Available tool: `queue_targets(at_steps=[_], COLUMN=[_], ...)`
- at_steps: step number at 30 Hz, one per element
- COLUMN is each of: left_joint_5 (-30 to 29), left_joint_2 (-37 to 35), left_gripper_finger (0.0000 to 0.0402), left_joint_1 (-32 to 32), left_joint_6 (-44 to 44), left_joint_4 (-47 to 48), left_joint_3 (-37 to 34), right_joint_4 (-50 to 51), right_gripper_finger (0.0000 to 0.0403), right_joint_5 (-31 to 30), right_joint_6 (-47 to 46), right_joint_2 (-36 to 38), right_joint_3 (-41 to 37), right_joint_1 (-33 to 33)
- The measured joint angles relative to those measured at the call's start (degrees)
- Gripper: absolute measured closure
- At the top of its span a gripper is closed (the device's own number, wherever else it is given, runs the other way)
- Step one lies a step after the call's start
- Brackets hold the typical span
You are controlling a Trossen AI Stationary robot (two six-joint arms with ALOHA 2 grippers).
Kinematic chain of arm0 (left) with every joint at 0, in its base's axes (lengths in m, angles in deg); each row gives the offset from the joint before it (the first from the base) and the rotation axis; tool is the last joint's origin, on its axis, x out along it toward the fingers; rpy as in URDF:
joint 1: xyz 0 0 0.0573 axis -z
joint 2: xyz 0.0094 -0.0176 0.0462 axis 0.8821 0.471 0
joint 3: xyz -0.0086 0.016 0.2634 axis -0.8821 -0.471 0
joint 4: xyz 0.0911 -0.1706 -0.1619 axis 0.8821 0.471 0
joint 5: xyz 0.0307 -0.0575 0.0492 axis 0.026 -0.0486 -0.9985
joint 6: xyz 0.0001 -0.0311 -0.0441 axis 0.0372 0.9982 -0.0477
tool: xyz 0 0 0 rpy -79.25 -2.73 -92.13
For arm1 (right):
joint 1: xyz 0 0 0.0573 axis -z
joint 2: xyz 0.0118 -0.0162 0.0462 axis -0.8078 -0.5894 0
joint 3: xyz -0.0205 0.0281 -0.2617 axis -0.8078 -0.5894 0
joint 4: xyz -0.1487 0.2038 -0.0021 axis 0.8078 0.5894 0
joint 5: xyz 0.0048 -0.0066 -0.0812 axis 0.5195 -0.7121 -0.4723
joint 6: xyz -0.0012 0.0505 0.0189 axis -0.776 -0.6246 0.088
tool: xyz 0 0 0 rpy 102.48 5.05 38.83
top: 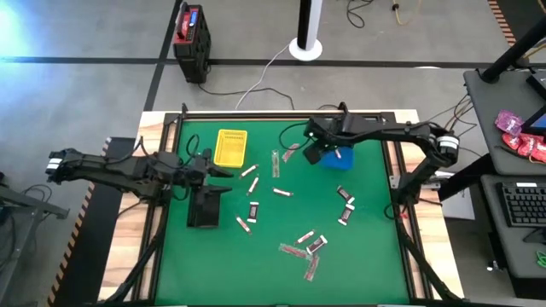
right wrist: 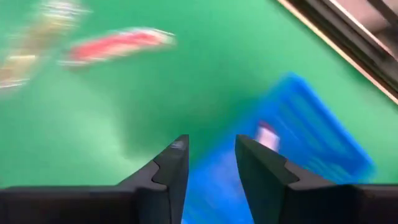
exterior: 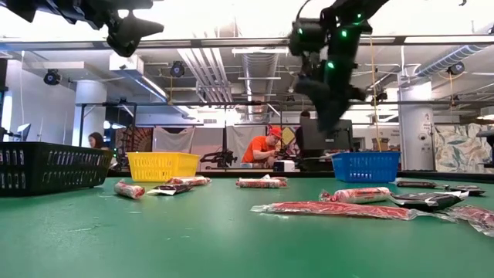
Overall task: Sort candy by brand, put in halloween buckets
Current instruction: Put the white candy stick into the blue bin
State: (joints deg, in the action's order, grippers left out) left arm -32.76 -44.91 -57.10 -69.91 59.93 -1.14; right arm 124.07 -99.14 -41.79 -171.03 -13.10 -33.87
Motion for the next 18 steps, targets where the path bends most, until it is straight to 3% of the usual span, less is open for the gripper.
queue_targets(at_steps=[5,9,18], left_joint_5=[0.0,0.0,0.04], left_joint_2=[1.48,1.9,2.38], left_gripper_finger=[0.0212,0.0212,0.0212], left_joint_1=[0.0,0.0,0.0], left_joint_6=[0.03,-0.31,-1.29], left_joint_4=[-0.03,-0.4,-0.61], left_joint_3=[0.0,0.0,0.02], right_joint_4=[-13.49,-22.63,-44.73], right_gripper_finger=[0.0271,0.0273,0.0261], right_joint_5=[6.22,6.61,6.33], right_joint_6=[13.72,21.48,19.35], right_joint_2=[-0.77,-2.07,-5.37], right_joint_3=[-1.41,-4.01,-14.23], right_joint_1=[-7.31,-13.9,-20.34])
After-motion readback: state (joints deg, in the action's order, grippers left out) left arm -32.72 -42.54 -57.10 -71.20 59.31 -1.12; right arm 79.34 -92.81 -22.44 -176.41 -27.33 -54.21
